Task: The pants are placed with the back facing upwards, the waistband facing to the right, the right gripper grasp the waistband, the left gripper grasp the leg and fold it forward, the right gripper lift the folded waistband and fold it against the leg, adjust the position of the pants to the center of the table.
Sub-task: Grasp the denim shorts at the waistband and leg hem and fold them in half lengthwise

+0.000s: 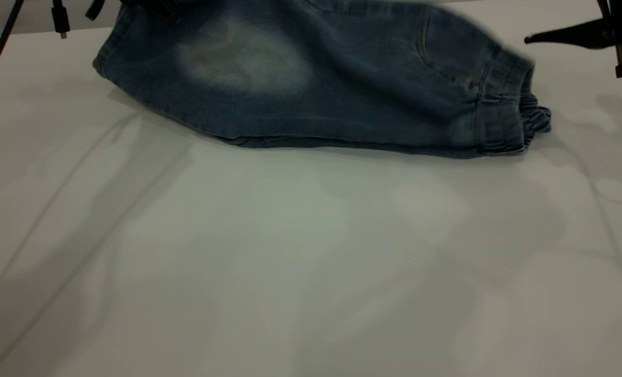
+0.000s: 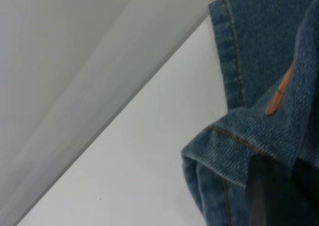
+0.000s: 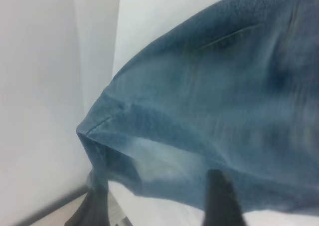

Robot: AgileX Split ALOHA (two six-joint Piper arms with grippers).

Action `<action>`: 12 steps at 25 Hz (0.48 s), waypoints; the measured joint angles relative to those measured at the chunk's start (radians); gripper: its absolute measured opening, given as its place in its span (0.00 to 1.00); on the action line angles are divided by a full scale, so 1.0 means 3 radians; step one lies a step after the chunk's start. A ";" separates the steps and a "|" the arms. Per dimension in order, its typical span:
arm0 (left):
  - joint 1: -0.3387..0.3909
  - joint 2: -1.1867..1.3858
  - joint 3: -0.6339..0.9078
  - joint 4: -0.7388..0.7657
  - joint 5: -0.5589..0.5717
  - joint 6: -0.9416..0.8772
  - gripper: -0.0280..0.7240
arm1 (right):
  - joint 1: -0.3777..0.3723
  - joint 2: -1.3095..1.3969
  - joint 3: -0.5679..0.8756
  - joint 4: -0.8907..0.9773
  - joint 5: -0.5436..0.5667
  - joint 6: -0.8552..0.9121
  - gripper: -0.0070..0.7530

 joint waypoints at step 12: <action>0.0000 0.0000 0.0000 0.0435 -0.0017 -0.0441 0.29 | 0.0000 0.0000 0.0004 -0.0058 0.0302 -0.0264 0.60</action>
